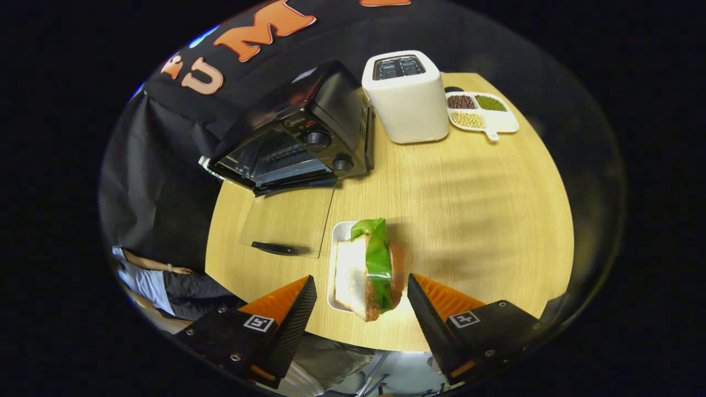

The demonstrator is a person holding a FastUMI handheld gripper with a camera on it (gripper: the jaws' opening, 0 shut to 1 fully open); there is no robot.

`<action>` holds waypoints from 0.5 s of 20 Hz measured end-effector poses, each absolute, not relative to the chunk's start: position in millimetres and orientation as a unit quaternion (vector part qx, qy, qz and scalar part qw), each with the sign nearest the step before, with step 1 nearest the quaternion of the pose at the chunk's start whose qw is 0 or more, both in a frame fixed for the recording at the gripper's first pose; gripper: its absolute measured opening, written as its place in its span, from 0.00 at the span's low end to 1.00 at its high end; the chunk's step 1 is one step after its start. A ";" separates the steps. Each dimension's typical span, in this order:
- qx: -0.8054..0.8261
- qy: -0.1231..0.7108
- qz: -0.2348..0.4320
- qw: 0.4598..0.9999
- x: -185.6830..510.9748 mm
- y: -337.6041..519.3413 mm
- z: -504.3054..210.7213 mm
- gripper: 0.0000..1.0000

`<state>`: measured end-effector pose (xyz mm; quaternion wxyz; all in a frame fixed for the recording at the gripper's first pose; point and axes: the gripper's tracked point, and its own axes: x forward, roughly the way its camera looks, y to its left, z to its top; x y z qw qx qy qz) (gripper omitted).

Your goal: Open the toaster oven, put the food inside, and close the toaster oven door.

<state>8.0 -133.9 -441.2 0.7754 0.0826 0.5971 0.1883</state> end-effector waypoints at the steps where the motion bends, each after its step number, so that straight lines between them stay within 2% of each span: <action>1: 0.082 0.606 0.193 0.767 11.7 -133.8 -447.1 0.99; 4: 0.095 0.635 0.211 0.738 13.9 -128.4 -457.9 0.99; 6: 0.096 0.649 0.216 0.724 12.3 -127.9 -462.8 0.95; 10: 0.084 0.672 0.205 0.707 9.9 -133.6 -479.3 0.70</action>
